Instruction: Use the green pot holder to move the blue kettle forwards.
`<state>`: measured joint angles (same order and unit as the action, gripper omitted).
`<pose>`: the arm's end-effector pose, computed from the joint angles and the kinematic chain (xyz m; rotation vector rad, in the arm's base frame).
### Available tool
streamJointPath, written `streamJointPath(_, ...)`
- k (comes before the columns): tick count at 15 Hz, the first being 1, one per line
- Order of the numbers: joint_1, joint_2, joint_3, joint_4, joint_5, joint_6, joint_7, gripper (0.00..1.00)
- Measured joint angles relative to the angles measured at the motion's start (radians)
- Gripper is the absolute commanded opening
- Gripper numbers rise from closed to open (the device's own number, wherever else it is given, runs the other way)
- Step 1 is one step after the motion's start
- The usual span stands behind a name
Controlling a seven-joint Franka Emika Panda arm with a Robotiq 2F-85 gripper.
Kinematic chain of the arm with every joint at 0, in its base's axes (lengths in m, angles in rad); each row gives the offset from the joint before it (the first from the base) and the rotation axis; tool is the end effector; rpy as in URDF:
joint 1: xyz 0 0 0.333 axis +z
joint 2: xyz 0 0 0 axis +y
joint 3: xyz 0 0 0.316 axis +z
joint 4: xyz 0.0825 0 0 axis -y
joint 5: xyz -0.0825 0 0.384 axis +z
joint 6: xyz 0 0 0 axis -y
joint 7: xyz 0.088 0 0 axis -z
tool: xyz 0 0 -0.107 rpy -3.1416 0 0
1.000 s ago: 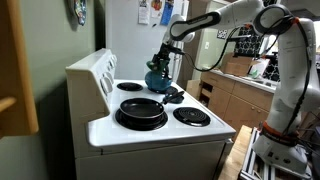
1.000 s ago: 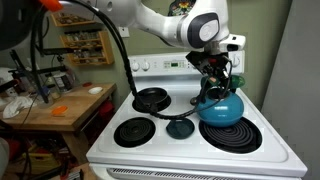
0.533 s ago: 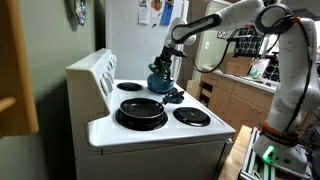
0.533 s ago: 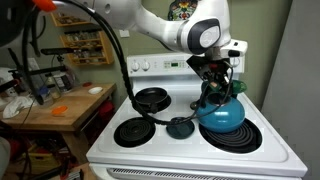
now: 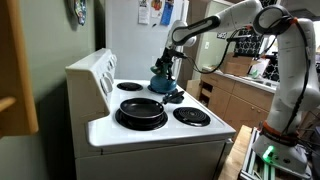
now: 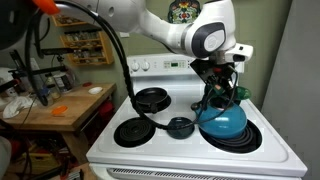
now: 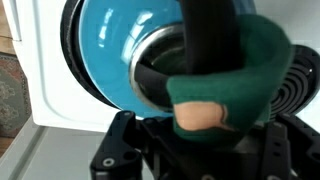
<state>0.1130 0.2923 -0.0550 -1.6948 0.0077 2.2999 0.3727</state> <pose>0.6699 0.0426 0.4575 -3.0095 0.4766 -0.4730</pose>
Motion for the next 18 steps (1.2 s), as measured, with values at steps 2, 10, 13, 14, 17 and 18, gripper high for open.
streamJointPath(2,-0.015,0.001,-0.005,0.001,0.000,0.000,0.000,0.00)
streamJointPath(10,-0.031,0.004,-0.006,0.038,-0.001,-0.008,0.002,0.70)
streamJointPath(13,-0.031,0.000,-0.009,0.064,-0.021,-0.020,0.015,0.92)
streamJointPath(14,-0.031,0.000,-0.009,0.073,-0.031,-0.031,0.023,0.98)
streamJointPath(17,-0.028,-0.001,-0.008,0.099,-0.050,-0.080,0.042,1.00)
streamJointPath(18,-0.027,0.000,-0.007,0.107,-0.052,-0.099,0.043,1.00)
